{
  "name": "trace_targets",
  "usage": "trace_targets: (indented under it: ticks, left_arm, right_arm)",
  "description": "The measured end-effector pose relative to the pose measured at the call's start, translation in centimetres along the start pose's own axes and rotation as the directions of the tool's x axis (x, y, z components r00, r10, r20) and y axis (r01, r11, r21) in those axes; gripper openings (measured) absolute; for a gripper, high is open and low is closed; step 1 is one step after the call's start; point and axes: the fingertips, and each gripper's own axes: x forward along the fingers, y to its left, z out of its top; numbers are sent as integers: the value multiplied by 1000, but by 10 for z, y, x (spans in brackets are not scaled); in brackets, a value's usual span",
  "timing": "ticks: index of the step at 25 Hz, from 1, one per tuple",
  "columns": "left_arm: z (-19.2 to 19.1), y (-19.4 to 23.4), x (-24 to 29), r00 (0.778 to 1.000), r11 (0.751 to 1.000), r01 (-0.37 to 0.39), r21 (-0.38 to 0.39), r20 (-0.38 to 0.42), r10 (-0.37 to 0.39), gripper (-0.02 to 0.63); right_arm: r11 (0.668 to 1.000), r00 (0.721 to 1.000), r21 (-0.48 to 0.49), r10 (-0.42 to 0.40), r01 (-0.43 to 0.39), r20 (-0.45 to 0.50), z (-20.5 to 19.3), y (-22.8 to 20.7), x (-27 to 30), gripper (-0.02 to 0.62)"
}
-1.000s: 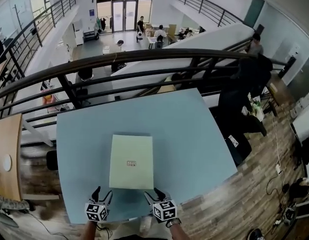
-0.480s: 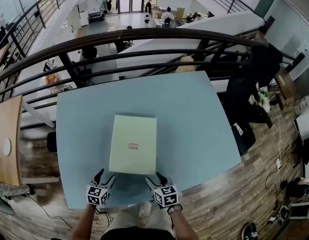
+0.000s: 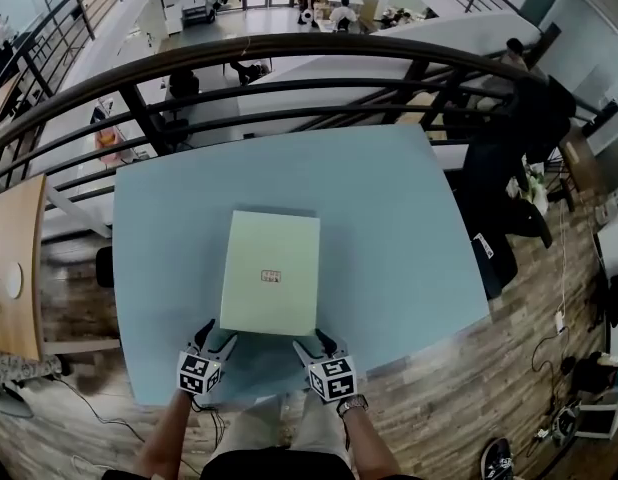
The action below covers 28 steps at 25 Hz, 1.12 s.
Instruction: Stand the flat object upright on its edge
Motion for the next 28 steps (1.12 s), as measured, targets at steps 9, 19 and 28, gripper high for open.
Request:
trace_targets:
  ticks: [9,19,28]
  left_arm:
    - [-8,-4,13,999,999,31,39,-19,-31,275]
    - [-3,-11,20,999,997,42,59,-14,-41,293]
    - [-1,-18,20,1000,1000,13,16,-11,-13,293]
  right_arm:
    - [998,1000,-60,-6,5,-5,-4,-8,12,241]
    - [996,1000,-92,14,-13,4,0,-7,18,265]
    - [992,999,-113,50,-50,-3,3,-10,14,267]
